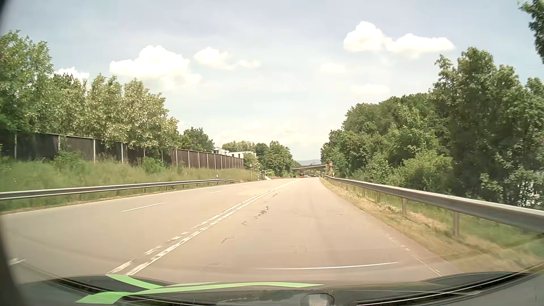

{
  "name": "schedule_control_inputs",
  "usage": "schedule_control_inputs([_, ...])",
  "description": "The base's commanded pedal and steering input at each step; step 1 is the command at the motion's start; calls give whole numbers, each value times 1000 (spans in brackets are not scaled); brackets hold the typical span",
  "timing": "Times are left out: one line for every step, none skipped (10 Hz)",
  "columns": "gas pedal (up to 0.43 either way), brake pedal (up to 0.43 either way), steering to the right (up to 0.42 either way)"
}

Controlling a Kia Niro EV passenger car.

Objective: Follow the waypoints while adhering to traffic rules and regulations

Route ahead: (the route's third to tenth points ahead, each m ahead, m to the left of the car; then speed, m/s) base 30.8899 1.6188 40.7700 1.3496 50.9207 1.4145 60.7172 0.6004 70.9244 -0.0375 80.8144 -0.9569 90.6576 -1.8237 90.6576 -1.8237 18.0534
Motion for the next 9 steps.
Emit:
schedule_control_inputs([98,0,9])
schedule_control_inputs([98,0,9])
schedule_control_inputs([98,0,9])
schedule_control_inputs([98,0,9])
schedule_control_inputs([98,0,8])
schedule_control_inputs([98,0,8])
schedule_control_inputs([98,0,7])
schedule_control_inputs([98,0,6])
schedule_control_inputs([98,0,5])
